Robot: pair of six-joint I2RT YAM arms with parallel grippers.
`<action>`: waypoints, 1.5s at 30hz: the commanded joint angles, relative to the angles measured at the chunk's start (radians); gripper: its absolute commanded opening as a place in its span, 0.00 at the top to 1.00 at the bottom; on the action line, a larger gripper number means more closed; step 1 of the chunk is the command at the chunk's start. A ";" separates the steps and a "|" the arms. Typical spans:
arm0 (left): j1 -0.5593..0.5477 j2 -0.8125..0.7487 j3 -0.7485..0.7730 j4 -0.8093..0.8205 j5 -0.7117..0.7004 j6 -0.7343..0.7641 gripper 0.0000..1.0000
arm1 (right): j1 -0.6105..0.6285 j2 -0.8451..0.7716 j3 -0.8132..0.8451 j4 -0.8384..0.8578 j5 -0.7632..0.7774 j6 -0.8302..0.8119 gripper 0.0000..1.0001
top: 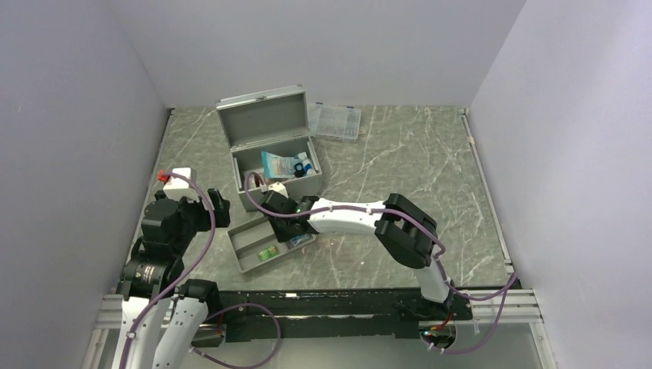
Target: Organize the medicine kit
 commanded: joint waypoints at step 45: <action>-0.001 -0.062 0.013 -0.013 -0.113 -0.036 0.01 | -0.005 -0.320 0.148 -0.253 0.326 -0.067 1.00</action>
